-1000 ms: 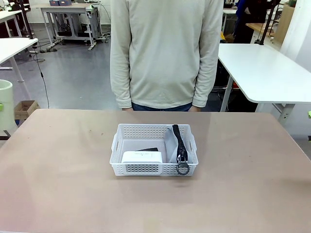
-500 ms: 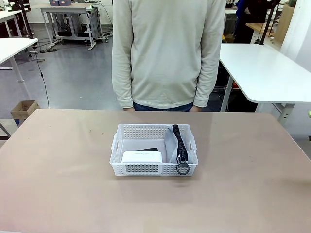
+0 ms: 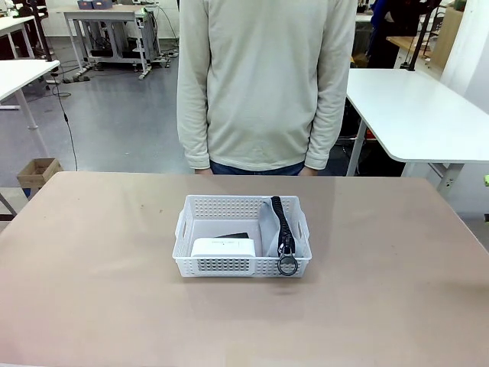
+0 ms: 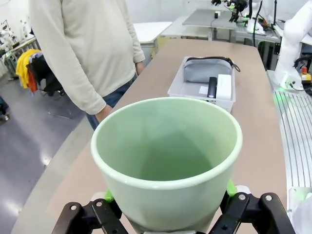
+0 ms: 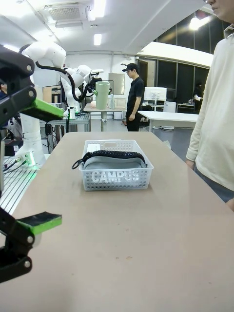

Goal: Efficiently arrange items inside the basket to fit them all.
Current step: Pick up the Reusable plastic cup and place it inside the Organizing basket.

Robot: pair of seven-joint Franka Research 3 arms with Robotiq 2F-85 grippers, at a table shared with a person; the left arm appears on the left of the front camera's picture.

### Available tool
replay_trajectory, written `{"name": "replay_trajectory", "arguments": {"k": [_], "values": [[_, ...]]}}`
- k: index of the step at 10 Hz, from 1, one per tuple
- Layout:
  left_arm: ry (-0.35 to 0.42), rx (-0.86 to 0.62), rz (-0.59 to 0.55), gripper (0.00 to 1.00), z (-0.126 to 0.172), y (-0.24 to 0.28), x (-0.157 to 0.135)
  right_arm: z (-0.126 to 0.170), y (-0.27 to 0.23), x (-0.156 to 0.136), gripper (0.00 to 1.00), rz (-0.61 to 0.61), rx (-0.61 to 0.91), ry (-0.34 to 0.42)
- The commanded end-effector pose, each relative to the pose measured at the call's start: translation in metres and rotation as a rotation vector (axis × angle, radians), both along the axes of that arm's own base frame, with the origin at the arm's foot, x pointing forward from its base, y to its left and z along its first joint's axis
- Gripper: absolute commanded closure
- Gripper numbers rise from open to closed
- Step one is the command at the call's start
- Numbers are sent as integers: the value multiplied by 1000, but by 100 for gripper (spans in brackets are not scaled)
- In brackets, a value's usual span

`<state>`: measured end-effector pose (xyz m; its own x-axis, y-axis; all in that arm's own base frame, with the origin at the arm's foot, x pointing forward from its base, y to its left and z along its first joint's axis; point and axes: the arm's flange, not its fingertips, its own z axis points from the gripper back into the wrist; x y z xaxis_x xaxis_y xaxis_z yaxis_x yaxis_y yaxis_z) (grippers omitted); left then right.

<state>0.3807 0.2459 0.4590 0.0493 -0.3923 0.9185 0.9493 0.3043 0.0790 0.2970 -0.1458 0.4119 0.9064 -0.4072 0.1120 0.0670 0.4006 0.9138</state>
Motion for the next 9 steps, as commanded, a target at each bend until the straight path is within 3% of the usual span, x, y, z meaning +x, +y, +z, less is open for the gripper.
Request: {"name": "replay_trajectory", "arguments": {"k": [1, 2, 3, 5, 6, 8, 9], "values": [[-22, -69, -74, 12, -2, -38, 8, 1, -1, 0, 0, 9, 3, -31], [5, -58, -95, 12, 11, -85, 31, 1, -1, 0, 0, 9, 3, -31], [-30, -37, -5, 12, 31, -148, 67, 1, -1, 0, 0, 9, 3, -31], [-22, 54, -153, 12, 47, -255, 111, 1, -1, 0, 0, 9, 3, -31], [27, 95, -225, 12, 42, -306, 129, 1, -1, 0, 0, 9, 3, -31], [65, 191, -382, 12, 13, -404, 138, 1, -1, 0, 0, 9, 3, -31], [96, 173, -391, 12, 1, -429, 139, 1, -1, 0, 0, 9, 3, -31]]}}
